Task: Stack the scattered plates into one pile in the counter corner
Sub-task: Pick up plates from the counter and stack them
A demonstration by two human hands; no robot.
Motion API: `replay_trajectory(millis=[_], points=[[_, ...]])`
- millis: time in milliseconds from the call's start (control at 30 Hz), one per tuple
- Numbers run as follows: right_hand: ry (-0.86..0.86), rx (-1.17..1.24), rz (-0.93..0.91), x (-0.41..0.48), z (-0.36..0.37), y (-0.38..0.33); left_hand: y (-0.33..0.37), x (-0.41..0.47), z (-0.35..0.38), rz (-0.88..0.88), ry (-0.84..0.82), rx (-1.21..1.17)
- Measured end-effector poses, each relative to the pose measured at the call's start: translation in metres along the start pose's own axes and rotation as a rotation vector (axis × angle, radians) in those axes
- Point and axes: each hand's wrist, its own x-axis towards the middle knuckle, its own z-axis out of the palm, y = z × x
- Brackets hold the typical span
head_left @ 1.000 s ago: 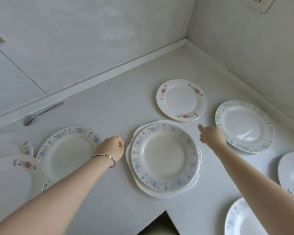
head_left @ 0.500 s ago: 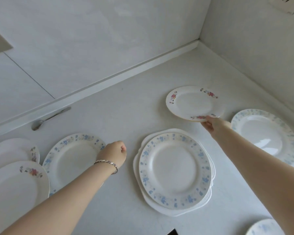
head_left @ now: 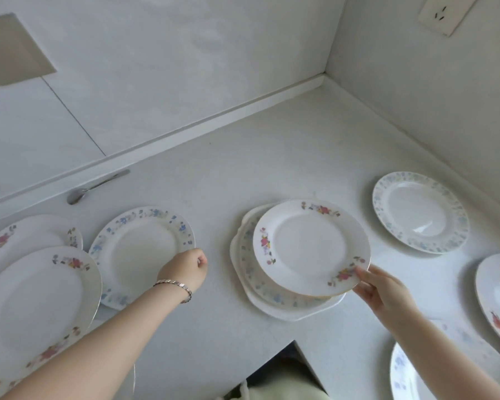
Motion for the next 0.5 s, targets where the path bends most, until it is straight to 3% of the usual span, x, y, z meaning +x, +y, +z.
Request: replay_trajectory(millis=[267, 500], points=[[0.091, -0.103, -0.017, -0.009, 0.003, 0.042, -0.021, -0.020, 0.009, -0.011, 0.014, -0.007], [0.277, -0.764, -0.195, -0.009, 0.019, 0.053, -0.032, -0.028, 0.017, -0.050, 0.006, -0.075]])
